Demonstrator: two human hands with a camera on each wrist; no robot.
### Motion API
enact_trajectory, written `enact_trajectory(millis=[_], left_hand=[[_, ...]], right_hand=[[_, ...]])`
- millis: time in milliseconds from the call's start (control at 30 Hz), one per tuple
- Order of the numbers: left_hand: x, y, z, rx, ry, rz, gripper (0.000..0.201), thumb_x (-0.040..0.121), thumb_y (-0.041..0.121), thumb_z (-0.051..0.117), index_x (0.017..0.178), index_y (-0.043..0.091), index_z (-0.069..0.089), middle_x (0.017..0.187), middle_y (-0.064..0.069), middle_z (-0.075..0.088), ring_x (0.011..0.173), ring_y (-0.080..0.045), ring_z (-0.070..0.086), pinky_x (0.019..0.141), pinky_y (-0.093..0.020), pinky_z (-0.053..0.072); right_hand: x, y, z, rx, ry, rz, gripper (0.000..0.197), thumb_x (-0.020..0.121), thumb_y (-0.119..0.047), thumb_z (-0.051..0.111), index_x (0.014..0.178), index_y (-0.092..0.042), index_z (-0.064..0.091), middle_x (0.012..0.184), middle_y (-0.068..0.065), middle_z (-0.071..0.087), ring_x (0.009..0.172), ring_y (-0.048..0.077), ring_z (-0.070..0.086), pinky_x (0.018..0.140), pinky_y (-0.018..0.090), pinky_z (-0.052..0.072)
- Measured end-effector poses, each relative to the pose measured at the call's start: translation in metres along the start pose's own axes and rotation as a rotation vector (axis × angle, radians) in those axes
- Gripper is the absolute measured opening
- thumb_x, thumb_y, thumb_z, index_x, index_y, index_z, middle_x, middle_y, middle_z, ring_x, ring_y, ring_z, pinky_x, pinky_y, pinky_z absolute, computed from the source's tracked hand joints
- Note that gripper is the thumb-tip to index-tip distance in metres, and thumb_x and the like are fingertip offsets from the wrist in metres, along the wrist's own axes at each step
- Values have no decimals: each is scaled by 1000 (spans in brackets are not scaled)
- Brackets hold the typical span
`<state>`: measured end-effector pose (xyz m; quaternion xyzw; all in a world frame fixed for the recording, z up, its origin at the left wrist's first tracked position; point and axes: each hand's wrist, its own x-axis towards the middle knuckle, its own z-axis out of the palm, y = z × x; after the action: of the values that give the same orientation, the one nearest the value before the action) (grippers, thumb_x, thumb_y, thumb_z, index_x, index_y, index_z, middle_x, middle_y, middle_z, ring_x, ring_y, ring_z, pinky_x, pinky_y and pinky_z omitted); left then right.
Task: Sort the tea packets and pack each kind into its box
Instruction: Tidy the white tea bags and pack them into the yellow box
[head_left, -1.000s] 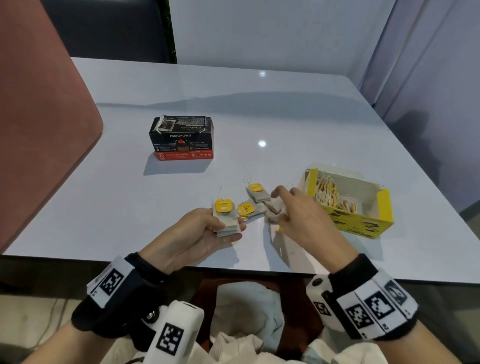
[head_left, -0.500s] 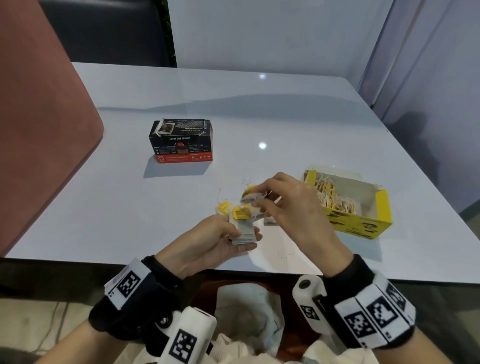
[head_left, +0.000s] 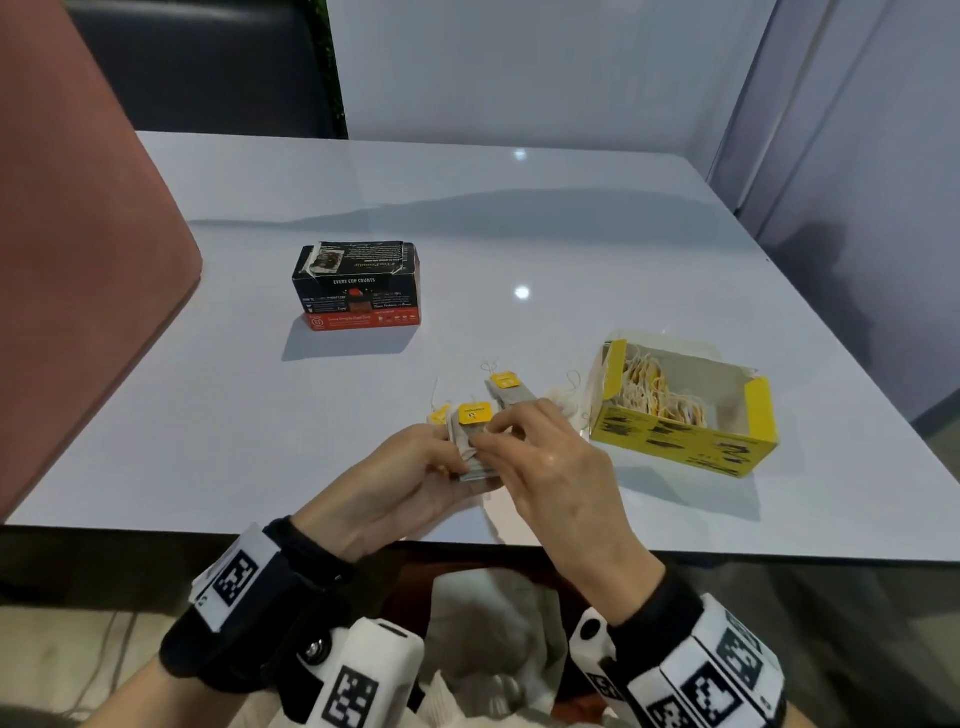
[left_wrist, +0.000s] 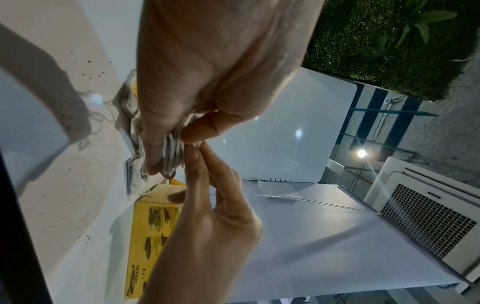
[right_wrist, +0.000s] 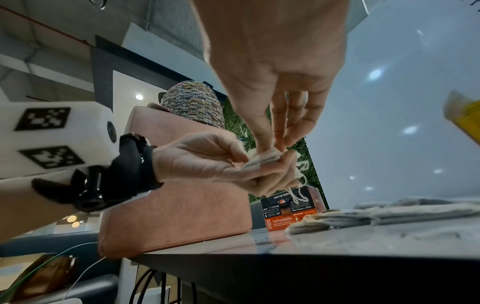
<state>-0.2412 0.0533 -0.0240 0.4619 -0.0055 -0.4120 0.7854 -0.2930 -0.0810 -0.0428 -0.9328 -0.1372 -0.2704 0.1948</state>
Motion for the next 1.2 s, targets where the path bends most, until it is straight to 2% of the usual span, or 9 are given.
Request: enact_trajectory(millis=[233, 333, 467, 567, 700, 800, 900, 1000, 1200], left_hand=[[-1, 2, -6, 31, -49, 16, 33, 83, 6, 53, 113, -7, 58, 108, -19, 63, 92, -22, 64, 89, -36, 52], [1, -2, -9, 78, -4, 32, 31, 87, 5, 45, 110, -11, 57, 108, -20, 64, 95, -22, 66, 87, -33, 55], [-3, -3, -10, 402, 81, 113, 31, 94, -6, 36, 114, 10, 54, 109, -8, 67, 95, -14, 68, 89, -28, 54], [-10, -7, -8, 1013, 54, 205, 54, 96, 0, 36, 143, 22, 19, 130, -5, 55, 111, -10, 60, 102, -26, 43], [-9, -13, 13, 1375, -31, 230, 86, 87, 0, 33, 141, 25, -29, 128, -12, 56, 110, -25, 59, 102, -37, 42], [7, -8, 32, 1454, 22, 345, 86, 91, -1, 41, 143, 18, -24, 119, -5, 62, 104, -22, 60, 97, -29, 43], [29, 6, 53, 1399, 18, 443, 80, 92, 14, 53, 147, 14, -5, 122, -3, 60, 96, -9, 61, 83, -8, 43], [62, 20, 62, 1440, -23, 396, 93, 82, 25, 68, 148, 16, 3, 143, -14, 39, 123, -21, 48, 101, -25, 39], [107, 26, 75, 1560, -159, 213, 106, 76, 31, 74, 150, 22, -2, 148, -18, 24, 132, -30, 33, 100, -27, 29]], right_hand=[[-7, 0, -4, -25, -71, -2, 20, 88, -22, 52, 99, -19, 69, 95, -4, 63, 89, 12, 50, 55, 22, 46], [-9, -1, -7, 45, -90, 37, 25, 89, -26, 45, 100, -21, 67, 98, -6, 60, 90, 7, 51, 58, 17, 45], [-2, 14, -25, 226, -149, 228, 34, 93, -36, 49, 126, -30, 48, 111, -12, 52, 88, 2, 52, 71, 21, 47], [3, 23, -36, 285, -404, 334, 63, 85, -42, 60, 140, -39, 29, 115, -12, 51, 83, 5, 54, 77, 23, 48], [0, 21, -44, 360, -411, 347, 39, 82, -12, 60, 117, -30, 58, 81, -14, 59, 68, 3, 56, 65, 24, 49], [4, 26, -59, 441, -300, 401, 27, 79, 1, 62, 96, -20, 66, 66, -6, 66, 50, 7, 62, 51, 20, 51], [13, 53, -85, 401, -171, 439, 31, 72, 10, 64, 88, -16, 68, 71, 0, 67, 55, 10, 62, 57, 30, 55], [25, 105, -118, 14, -65, 332, 39, 67, 18, 62, 89, -13, 70, 87, 4, 63, 70, 13, 58, 62, 32, 53], [23, 160, -122, -414, -453, 264, 33, 78, 8, 57, 96, -17, 67, 102, 7, 54, 82, 31, 60, 69, 36, 49]])
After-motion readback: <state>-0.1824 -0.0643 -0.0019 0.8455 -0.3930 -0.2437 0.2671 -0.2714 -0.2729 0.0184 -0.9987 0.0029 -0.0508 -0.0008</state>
